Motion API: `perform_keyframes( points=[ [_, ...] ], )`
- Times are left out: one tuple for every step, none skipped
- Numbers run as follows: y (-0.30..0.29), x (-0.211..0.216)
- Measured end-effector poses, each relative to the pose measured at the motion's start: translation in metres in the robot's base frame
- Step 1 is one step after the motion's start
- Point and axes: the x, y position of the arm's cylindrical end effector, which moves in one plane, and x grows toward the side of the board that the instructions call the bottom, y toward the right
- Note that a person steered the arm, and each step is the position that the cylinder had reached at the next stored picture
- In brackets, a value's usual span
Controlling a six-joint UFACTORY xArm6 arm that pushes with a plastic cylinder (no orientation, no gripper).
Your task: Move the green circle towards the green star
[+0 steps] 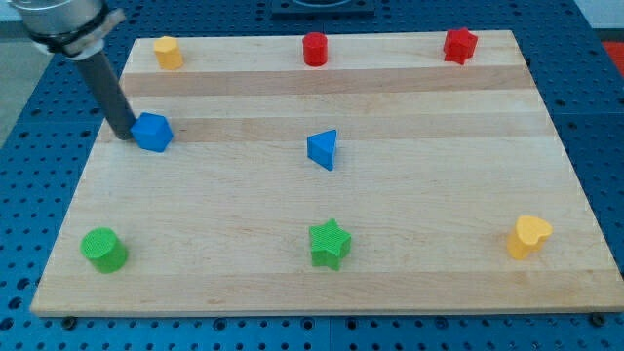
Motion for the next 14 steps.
perform_keyframes(
  points=[
    [0.035,0.002],
    [0.06,0.009],
    [0.064,0.033],
    [0.077,0.038],
    [0.102,0.036],
    [0.127,0.027],
    [0.144,0.012],
    [0.163,-0.001],
    [0.179,-0.013],
    [0.181,-0.044],
    [0.181,-0.087],
    [0.181,-0.129],
    [0.181,-0.17],
    [0.181,-0.196]
  ],
)
